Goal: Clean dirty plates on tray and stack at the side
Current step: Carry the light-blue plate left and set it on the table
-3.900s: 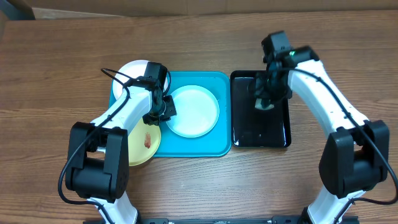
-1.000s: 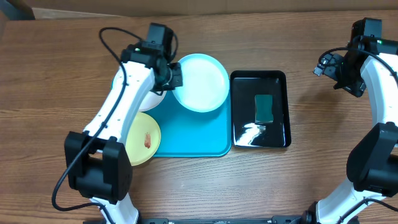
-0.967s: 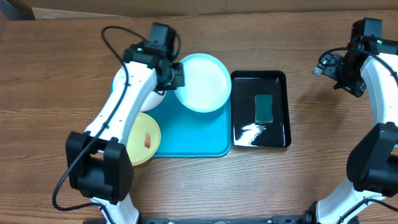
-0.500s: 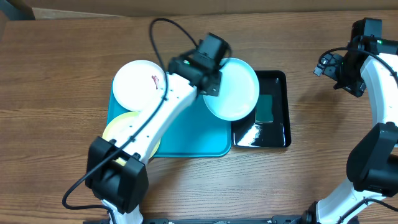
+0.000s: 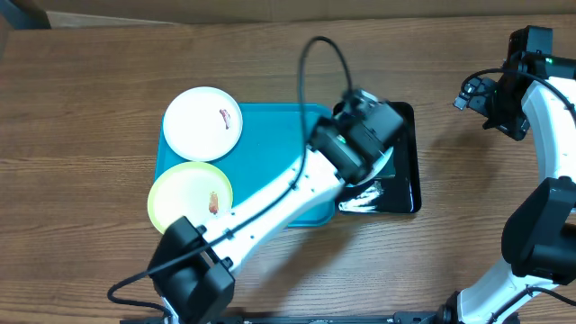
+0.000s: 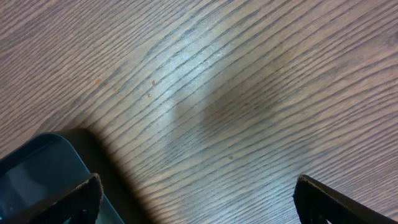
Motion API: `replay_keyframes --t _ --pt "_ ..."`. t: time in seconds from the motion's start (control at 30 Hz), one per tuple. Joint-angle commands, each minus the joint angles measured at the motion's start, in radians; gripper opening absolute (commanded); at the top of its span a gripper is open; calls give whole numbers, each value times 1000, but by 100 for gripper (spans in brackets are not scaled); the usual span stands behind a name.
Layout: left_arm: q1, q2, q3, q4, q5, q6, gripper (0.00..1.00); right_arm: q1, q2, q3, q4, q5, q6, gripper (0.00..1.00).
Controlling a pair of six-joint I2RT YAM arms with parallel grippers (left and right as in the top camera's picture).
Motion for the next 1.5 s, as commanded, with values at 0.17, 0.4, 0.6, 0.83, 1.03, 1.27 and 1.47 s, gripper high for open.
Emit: replay_keyframes --t 0.17,0.4,0.6,0.83,1.03,1.27,1.47 --pt "-149 10 31 12 -423 11 4 -2 -8 19 5 3 0 100" --pt "-223 10 31 29 -628 11 4 -1 -8 19 5 3 0 100" --pt "-274 10 31 28 -648 11 4 -2 -8 19 5 3 0 100" --pt "-278 10 31 28 -648 11 4 -2 -8 19 5 3 0 100" --pt "-278 10 31 27 -637 -32 4 -2 -8 19 5 3 0 100" --pt "-258 10 31 25 -448 -46 4 -2 -8 19 5 3 0 100" --pt "-163 10 31 -21 -124 -187 4 -2 -8 19 5 3 0 100"
